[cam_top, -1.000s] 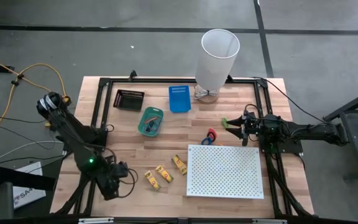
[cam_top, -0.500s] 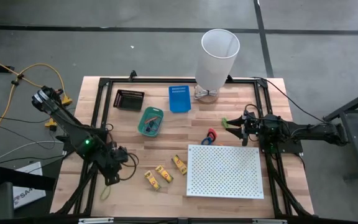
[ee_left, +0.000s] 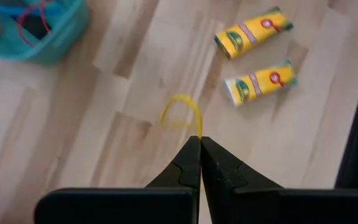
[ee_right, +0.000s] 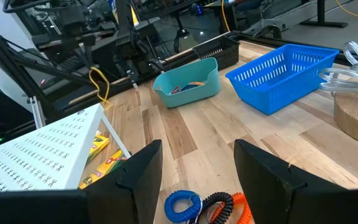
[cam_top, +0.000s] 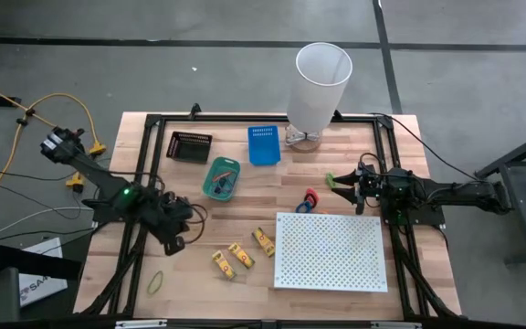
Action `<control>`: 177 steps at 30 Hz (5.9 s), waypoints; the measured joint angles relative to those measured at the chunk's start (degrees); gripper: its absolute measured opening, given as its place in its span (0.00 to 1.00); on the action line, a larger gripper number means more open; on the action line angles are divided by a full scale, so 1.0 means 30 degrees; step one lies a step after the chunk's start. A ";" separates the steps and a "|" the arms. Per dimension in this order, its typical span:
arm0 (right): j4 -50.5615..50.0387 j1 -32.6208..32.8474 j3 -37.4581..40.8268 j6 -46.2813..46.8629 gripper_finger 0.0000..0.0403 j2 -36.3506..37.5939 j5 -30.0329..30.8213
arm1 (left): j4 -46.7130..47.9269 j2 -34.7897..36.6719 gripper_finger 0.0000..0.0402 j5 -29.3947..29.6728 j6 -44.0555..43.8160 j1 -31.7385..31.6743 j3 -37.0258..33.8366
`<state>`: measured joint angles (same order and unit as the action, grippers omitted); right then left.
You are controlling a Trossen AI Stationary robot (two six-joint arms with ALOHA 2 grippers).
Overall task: Pick & Place Office Desk Supplies
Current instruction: Put the yellow rubber band into the green bin, then put the green rubber band into the green bin
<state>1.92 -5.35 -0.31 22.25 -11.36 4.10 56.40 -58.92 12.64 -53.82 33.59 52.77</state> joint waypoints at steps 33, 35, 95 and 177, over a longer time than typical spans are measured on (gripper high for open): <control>0.0003 0.0004 0.0004 0.0002 0.47 0.0001 0.0000 | -0.5837 -0.0078 0.00 -0.0851 1.5058 -1.4755 0.0007; 0.0003 -0.0004 0.0002 0.0002 0.47 0.0000 0.0000 | -0.5840 -0.0293 0.00 -0.0895 1.5257 -1.4945 0.0007; 0.0003 0.0001 0.0004 0.0002 0.47 -0.0001 0.0000 | -0.8456 -0.8714 0.00 0.1803 1.9851 -1.6445 0.0007; 0.0001 -0.0002 0.0001 0.0002 0.47 0.0001 -0.0002 | -0.6337 -0.5340 0.19 -0.6215 1.6158 -1.7051 0.0000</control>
<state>1.92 -5.36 -0.30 22.26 -11.35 4.09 37.38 -74.94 -6.00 -5.34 -17.57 52.77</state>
